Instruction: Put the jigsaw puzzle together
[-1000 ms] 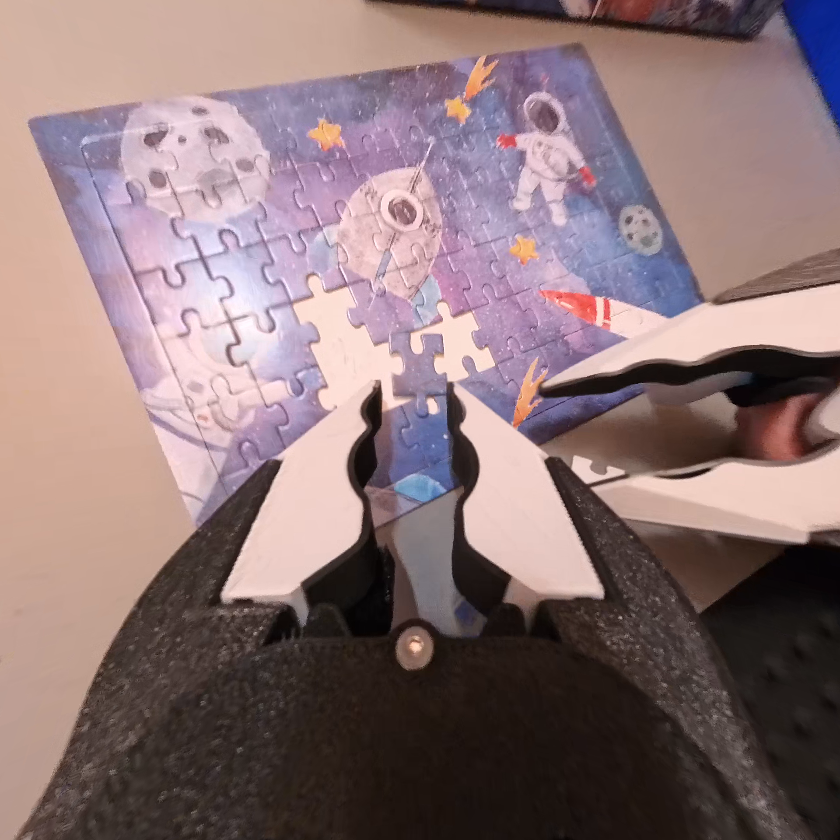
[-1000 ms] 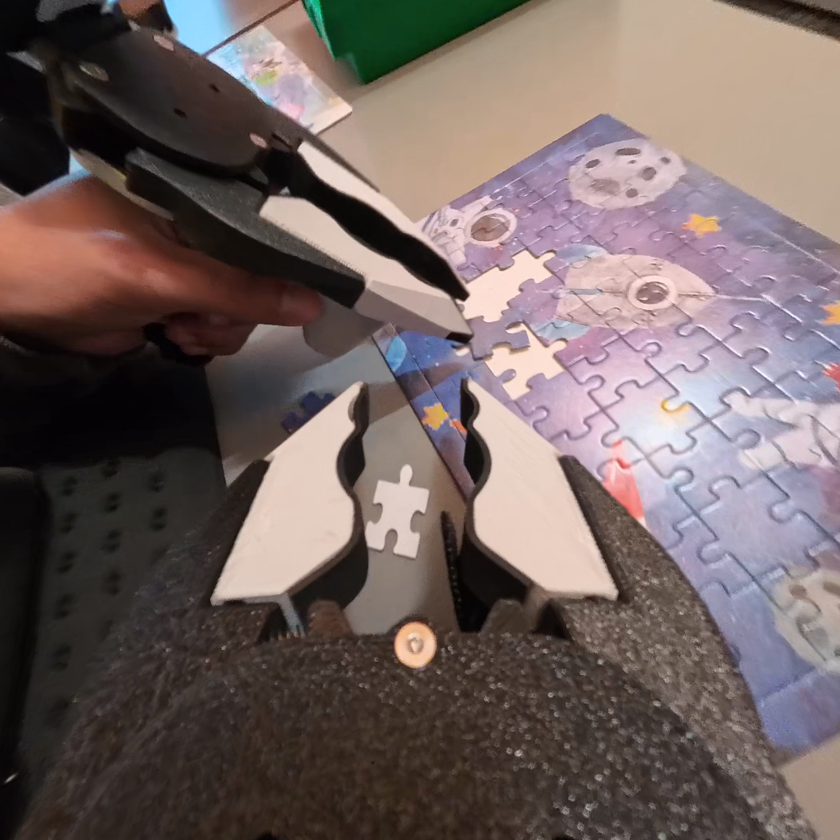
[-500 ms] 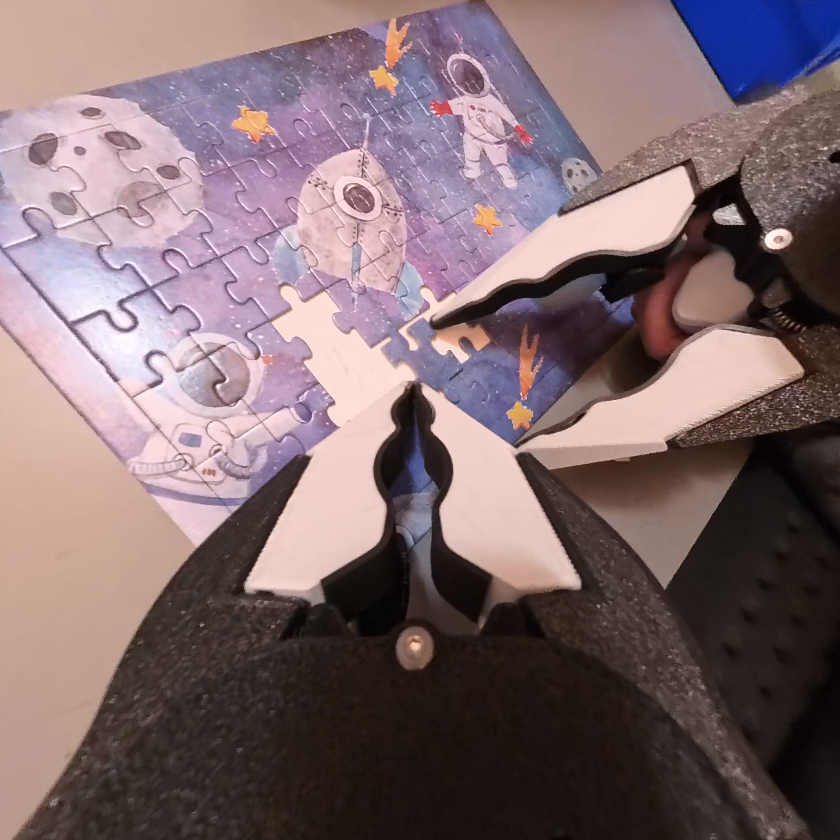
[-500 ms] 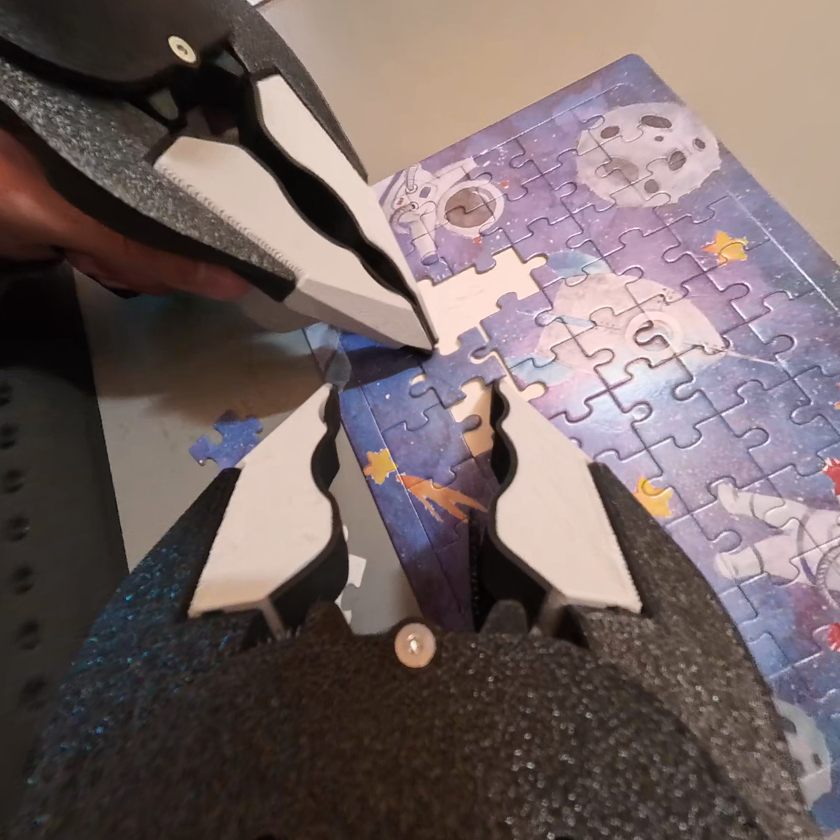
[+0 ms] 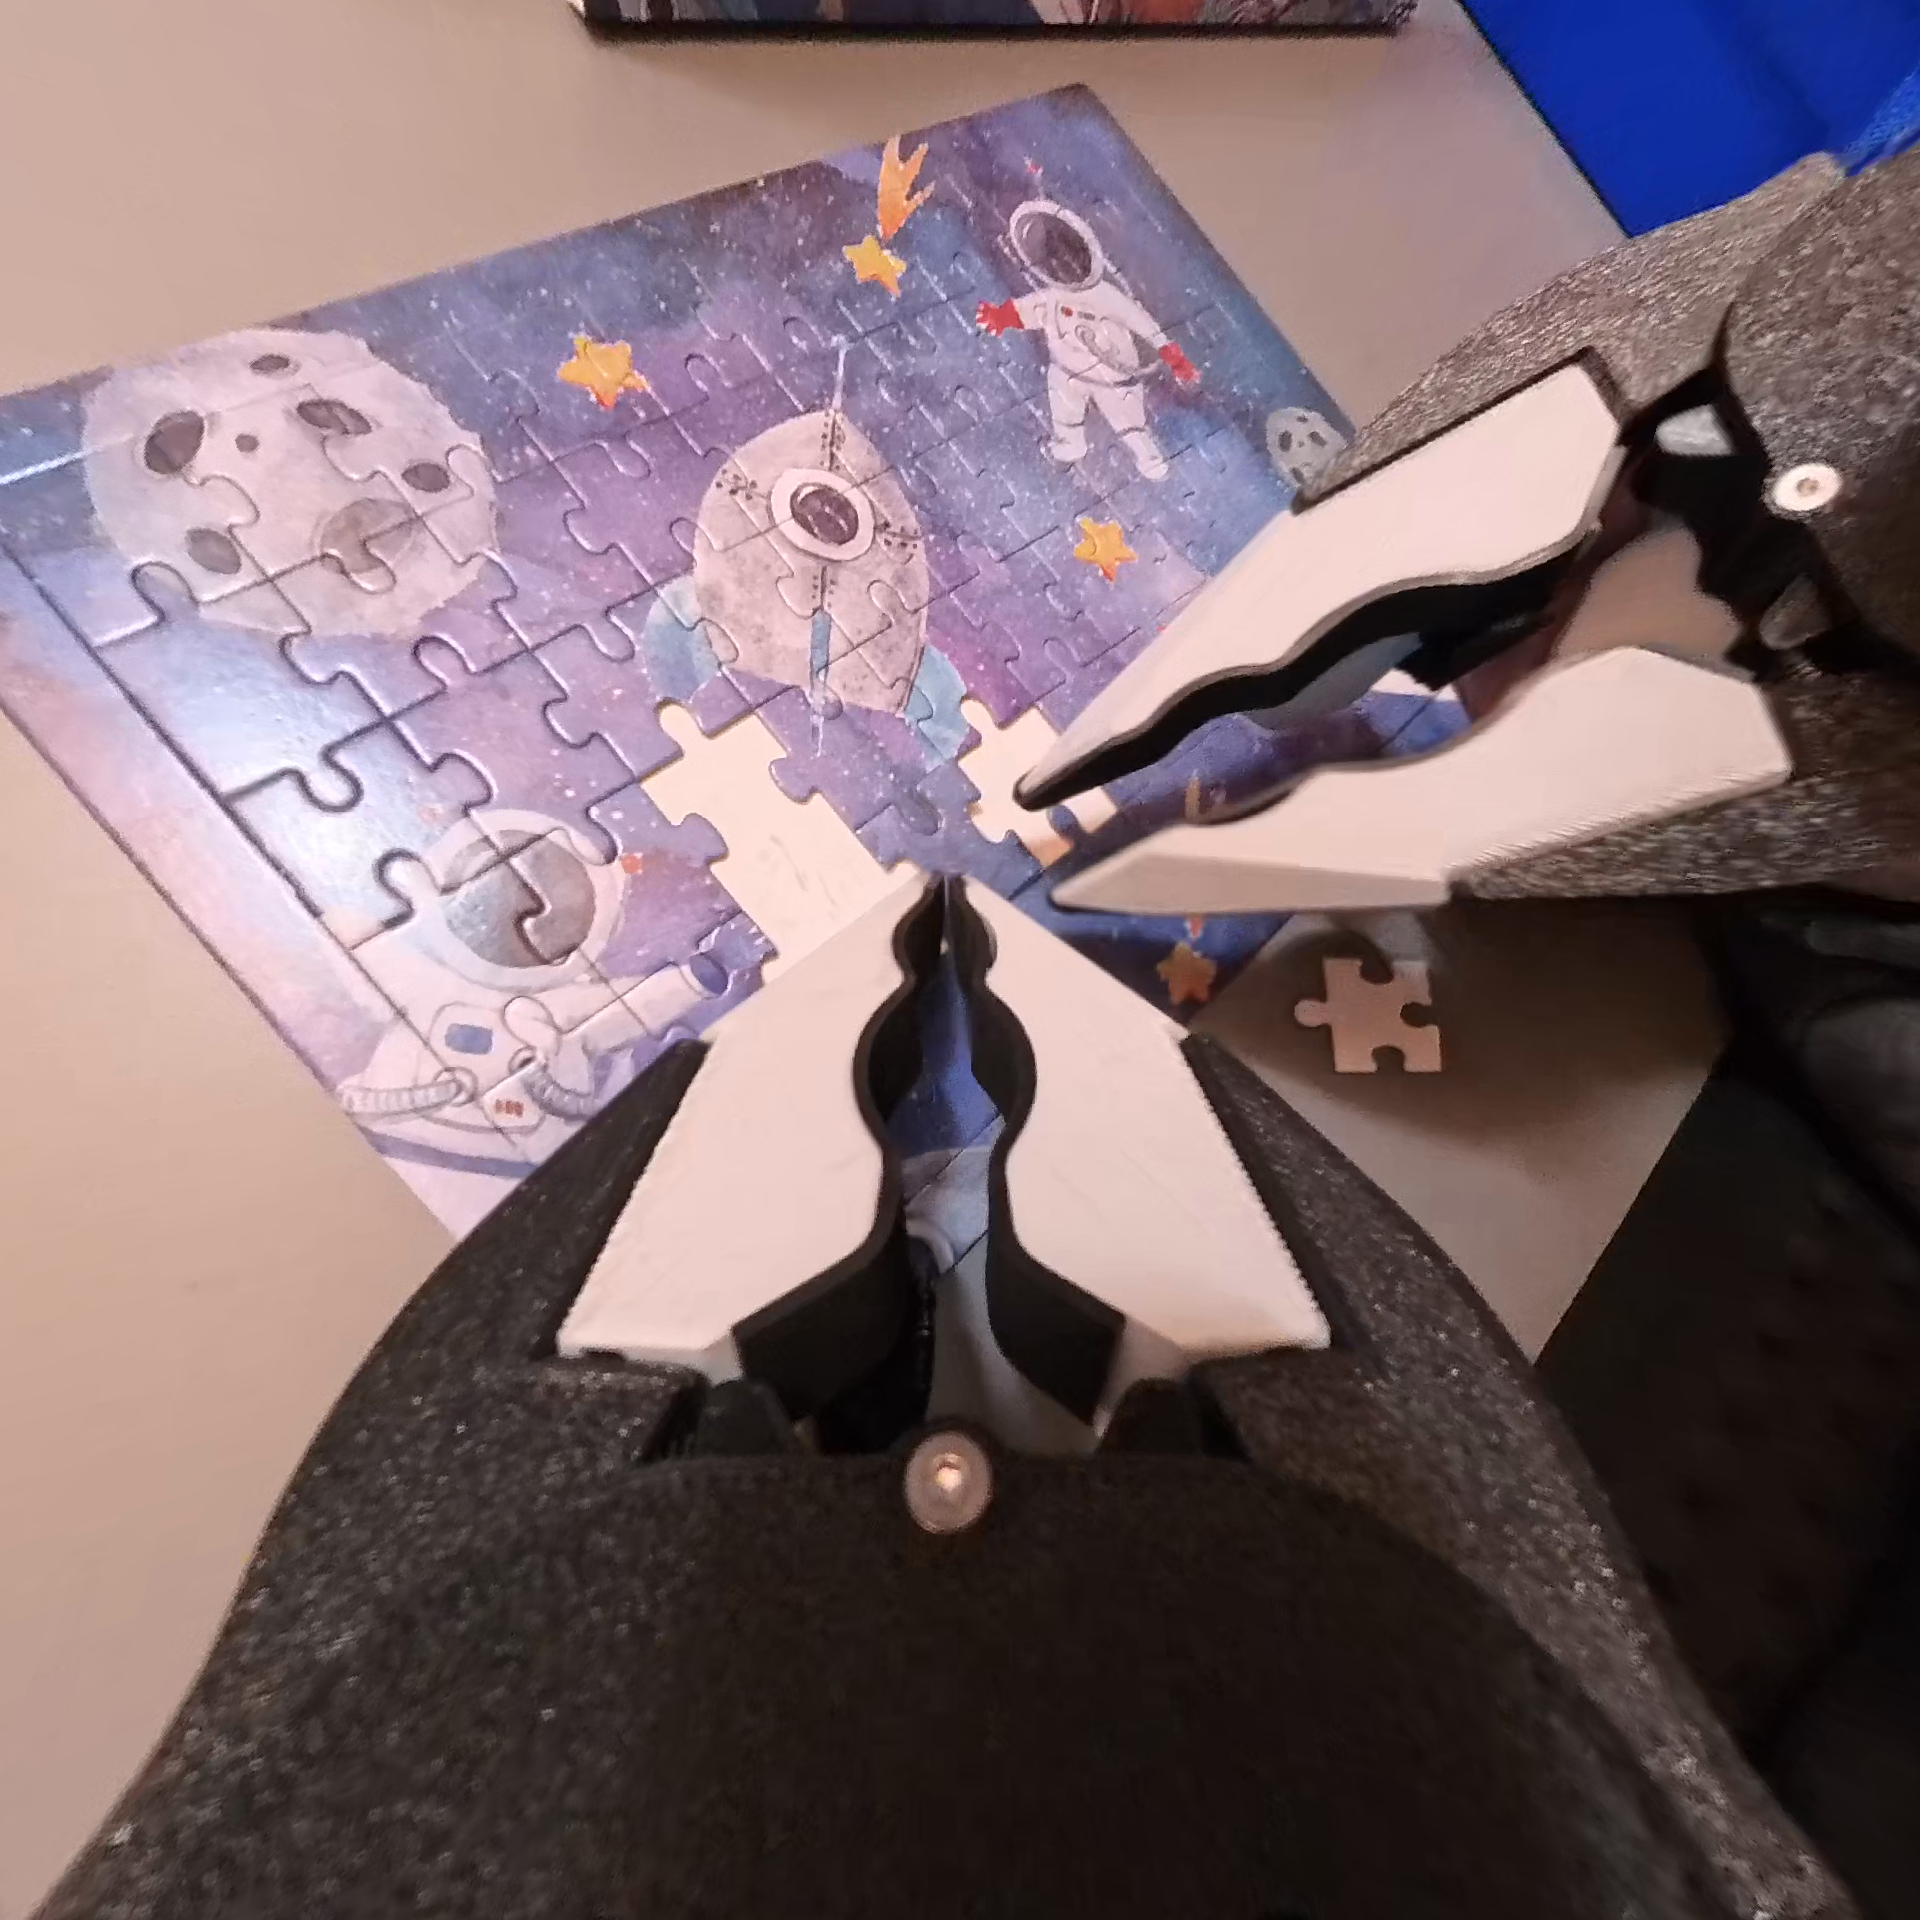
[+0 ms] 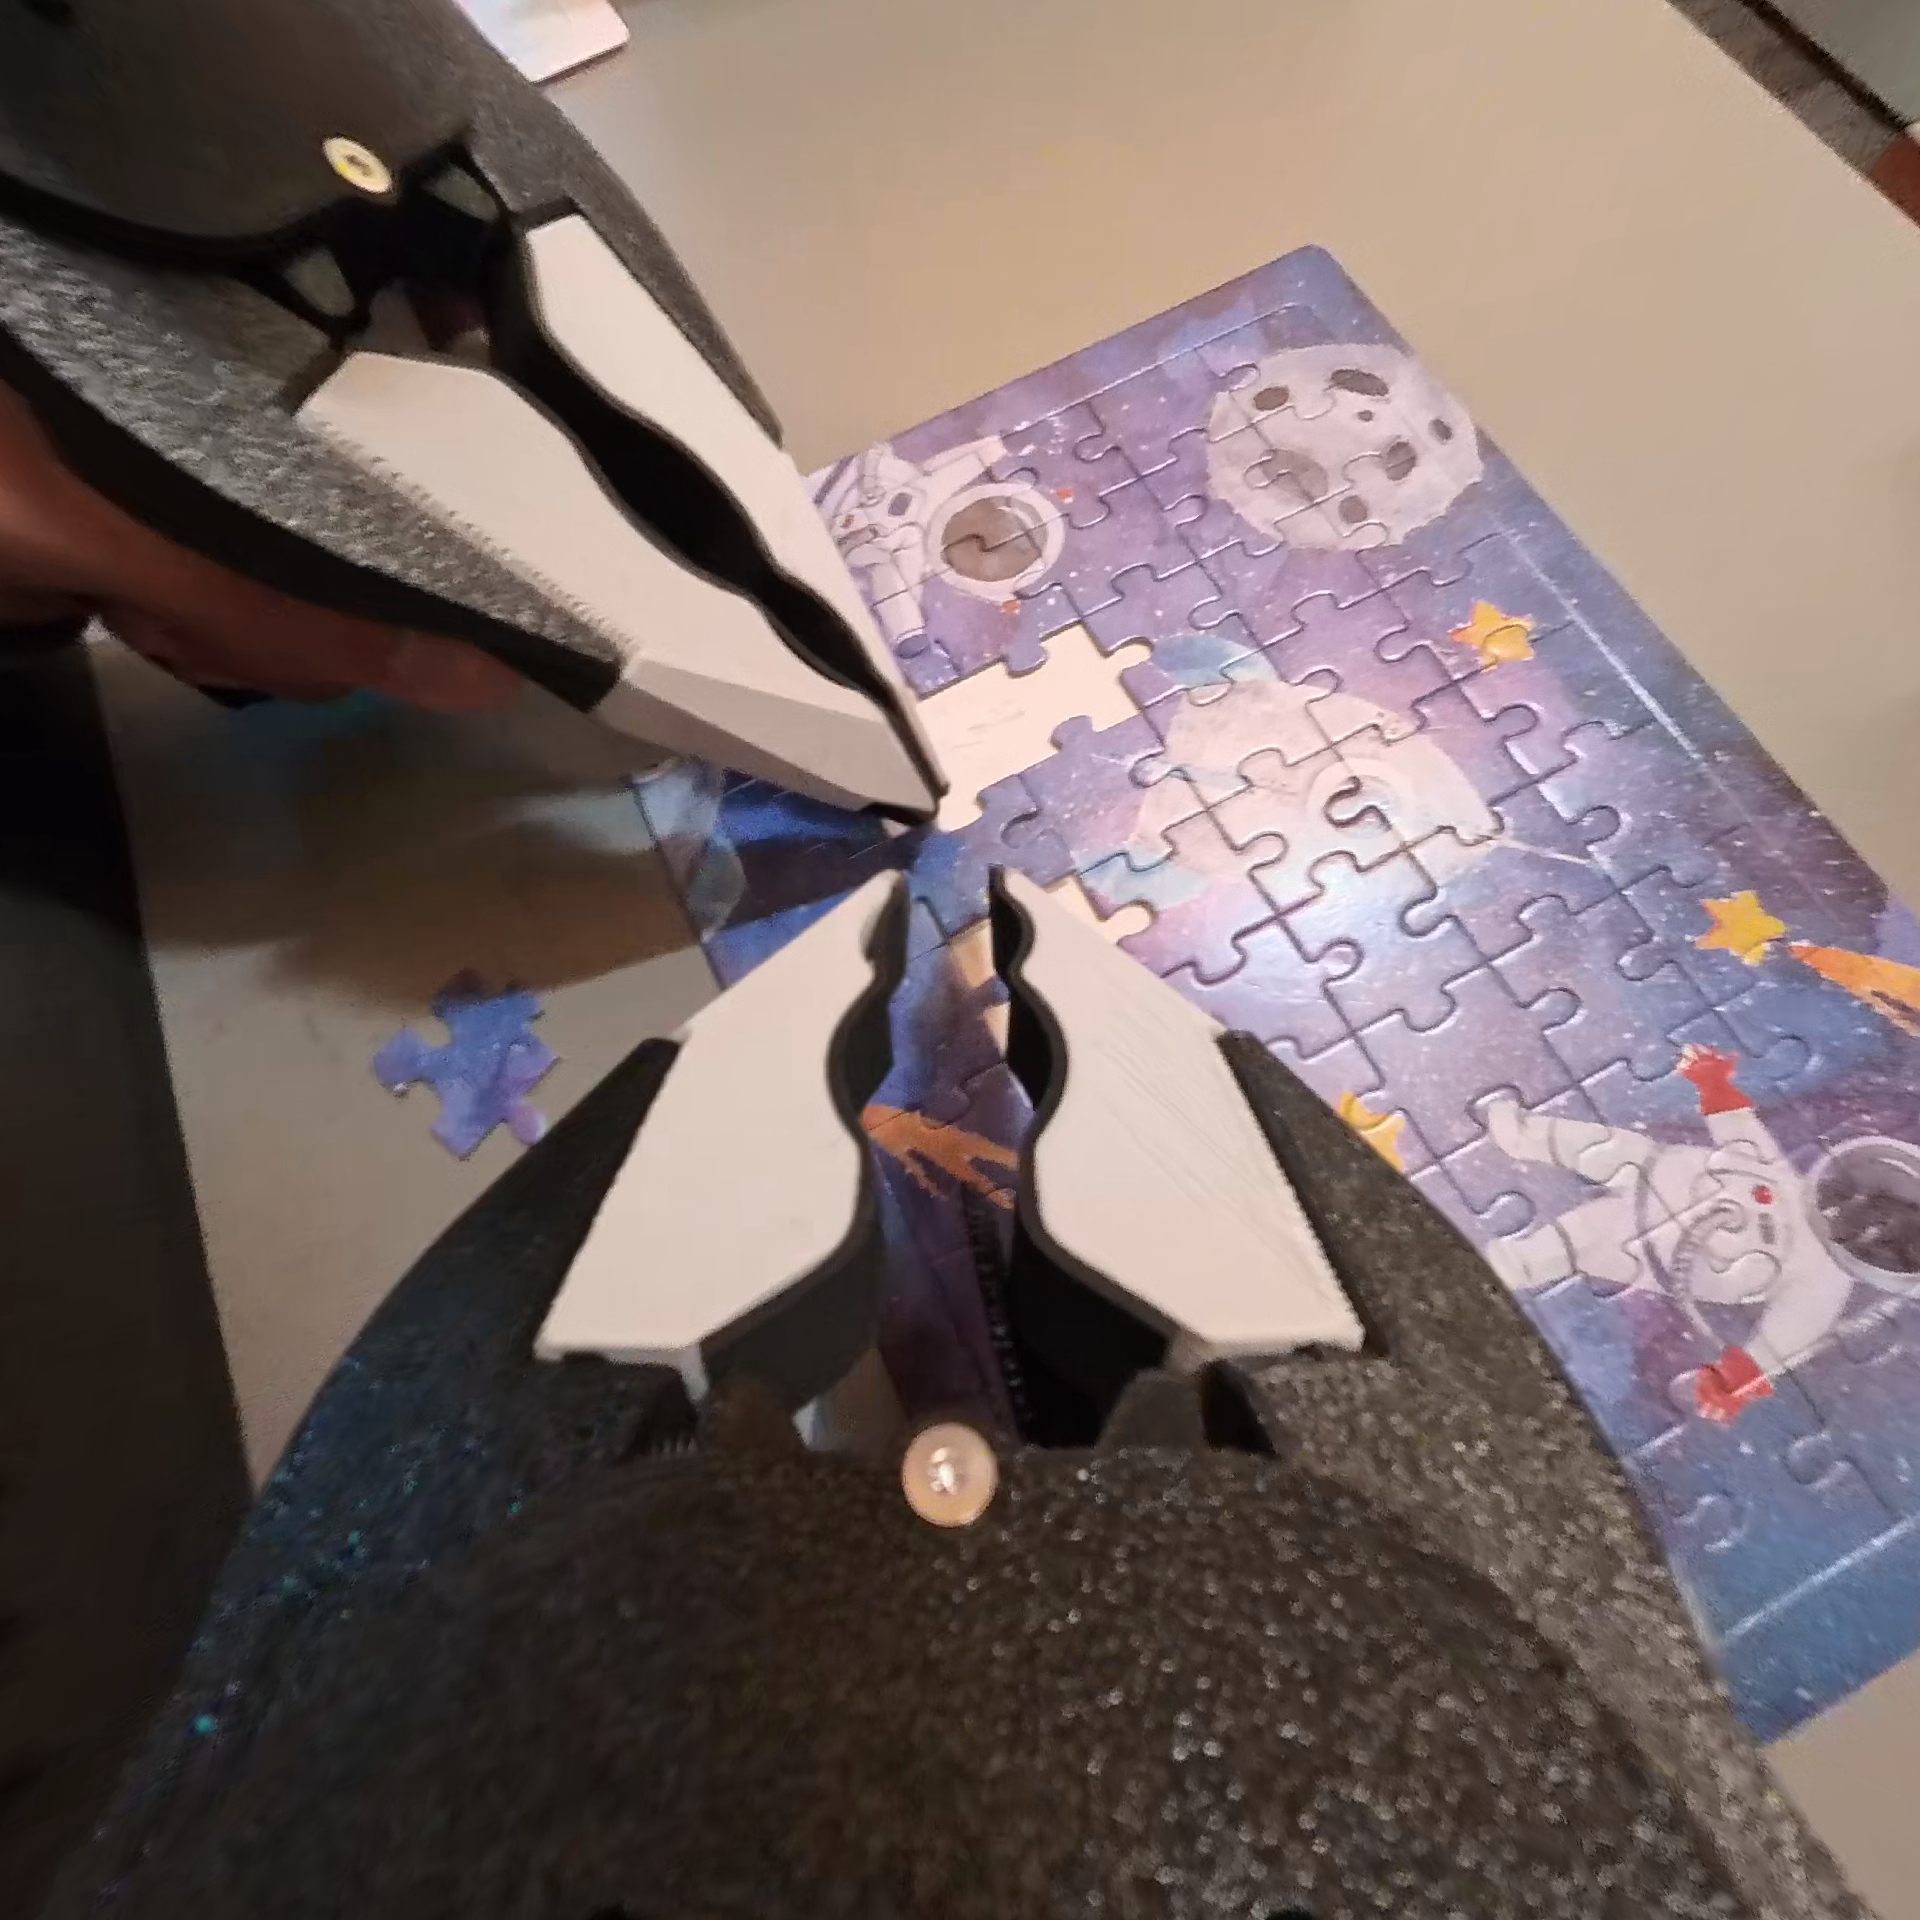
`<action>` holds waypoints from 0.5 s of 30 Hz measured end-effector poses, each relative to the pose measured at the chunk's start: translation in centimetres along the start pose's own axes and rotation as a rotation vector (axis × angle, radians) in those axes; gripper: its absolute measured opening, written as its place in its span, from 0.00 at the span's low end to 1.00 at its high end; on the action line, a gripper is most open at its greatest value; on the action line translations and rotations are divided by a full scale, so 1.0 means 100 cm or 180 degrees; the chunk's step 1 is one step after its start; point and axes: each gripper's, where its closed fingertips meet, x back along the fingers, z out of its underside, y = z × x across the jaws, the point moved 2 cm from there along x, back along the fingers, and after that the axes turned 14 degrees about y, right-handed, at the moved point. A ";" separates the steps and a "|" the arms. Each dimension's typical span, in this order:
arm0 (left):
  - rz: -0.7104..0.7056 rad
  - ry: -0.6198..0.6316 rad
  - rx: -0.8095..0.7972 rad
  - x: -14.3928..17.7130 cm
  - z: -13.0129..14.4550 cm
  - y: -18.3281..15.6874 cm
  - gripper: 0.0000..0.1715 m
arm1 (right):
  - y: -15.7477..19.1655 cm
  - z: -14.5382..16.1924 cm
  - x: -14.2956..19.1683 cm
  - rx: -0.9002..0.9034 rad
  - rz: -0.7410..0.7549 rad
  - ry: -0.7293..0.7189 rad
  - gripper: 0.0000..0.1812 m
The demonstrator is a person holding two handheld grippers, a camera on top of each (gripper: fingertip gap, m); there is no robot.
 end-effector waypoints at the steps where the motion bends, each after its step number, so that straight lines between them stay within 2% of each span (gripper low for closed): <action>1: 0.0008 0.0005 -0.0019 -0.001 -0.001 -0.001 0.00 | -0.003 -0.002 0.000 0.0004 0.0078 -0.0012 0.05; 2: 0.0001 0.0041 -0.0028 -0.003 -0.001 -0.001 0.00 | -0.004 -0.003 0.000 0.0010 0.0116 -0.0028 0.00; 5: -0.0003 0.0099 0.0005 -0.010 0.003 0.000 0.00 | 0.000 0.004 -0.014 0.0036 0.0050 0.0188 0.00; 7: 0.0025 0.0101 0.0024 -0.010 0.003 0.000 0.00 | -0.002 0.003 -0.014 0.0003 0.0093 0.0131 0.00; 12: -0.0035 0.0111 0.0002 -0.009 0.001 0.001 0.00 | -0.003 0.004 -0.014 -0.0280 -0.0207 0.0104 0.00; 15: -0.0028 0.0004 -0.0055 -0.006 -0.006 -0.002 0.00 | -0.001 0.000 -0.007 -0.0252 -0.0260 -0.0002 0.00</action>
